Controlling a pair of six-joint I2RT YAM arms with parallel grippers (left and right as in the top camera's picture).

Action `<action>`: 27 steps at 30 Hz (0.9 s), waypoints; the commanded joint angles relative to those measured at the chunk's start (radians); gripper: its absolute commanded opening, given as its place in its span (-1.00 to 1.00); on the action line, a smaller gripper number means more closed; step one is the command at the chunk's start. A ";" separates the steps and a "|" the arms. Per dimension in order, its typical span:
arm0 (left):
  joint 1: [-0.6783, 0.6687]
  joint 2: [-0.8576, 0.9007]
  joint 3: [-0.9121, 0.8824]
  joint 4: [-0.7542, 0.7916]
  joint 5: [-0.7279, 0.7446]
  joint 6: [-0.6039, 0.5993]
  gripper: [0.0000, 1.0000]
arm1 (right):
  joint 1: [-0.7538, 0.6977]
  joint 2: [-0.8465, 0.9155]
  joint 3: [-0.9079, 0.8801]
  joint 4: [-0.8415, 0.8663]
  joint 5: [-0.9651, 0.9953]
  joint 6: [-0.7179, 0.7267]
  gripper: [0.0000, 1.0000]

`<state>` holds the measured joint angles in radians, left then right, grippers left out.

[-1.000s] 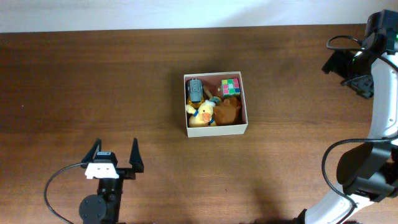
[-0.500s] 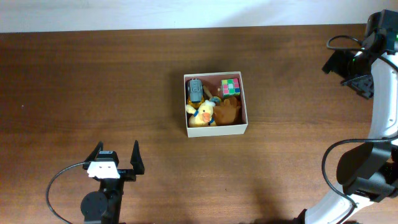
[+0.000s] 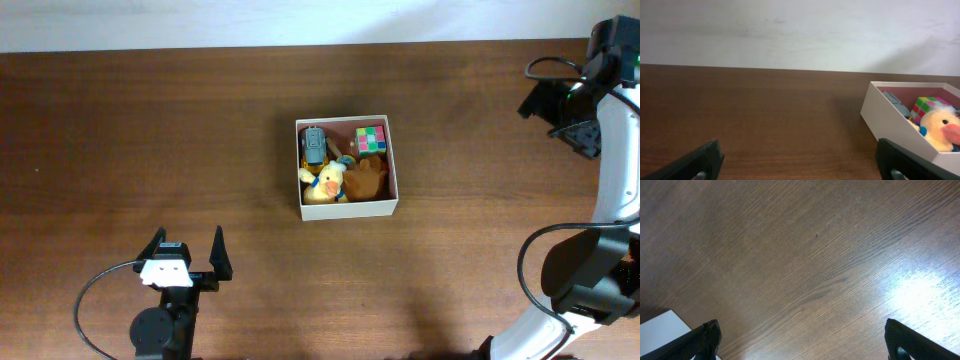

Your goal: Pack container

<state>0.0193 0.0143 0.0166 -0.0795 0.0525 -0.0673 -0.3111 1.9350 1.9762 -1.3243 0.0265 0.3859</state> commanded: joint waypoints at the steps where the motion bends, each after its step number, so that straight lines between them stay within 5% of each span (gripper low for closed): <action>1: 0.004 -0.009 -0.006 -0.001 -0.007 0.016 0.98 | -0.003 0.003 -0.002 0.000 0.012 0.005 0.97; 9: 0.004 -0.009 -0.006 -0.001 -0.007 0.016 0.98 | 0.018 -0.022 -0.002 0.001 0.012 0.005 0.97; 16: 0.004 -0.009 -0.007 -0.001 -0.007 0.016 0.98 | 0.123 -0.241 -0.021 0.008 0.012 0.005 0.97; 22: 0.004 -0.009 -0.006 -0.001 -0.007 0.016 0.98 | 0.298 -0.575 -0.257 0.086 0.088 -0.037 0.97; 27: 0.004 -0.009 -0.006 -0.001 -0.007 0.016 0.98 | 0.370 -0.903 -0.594 0.319 0.079 -0.037 0.97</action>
<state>0.0193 0.0135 0.0166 -0.0792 0.0521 -0.0673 0.0368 1.1423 1.5440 -1.0664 0.0715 0.3588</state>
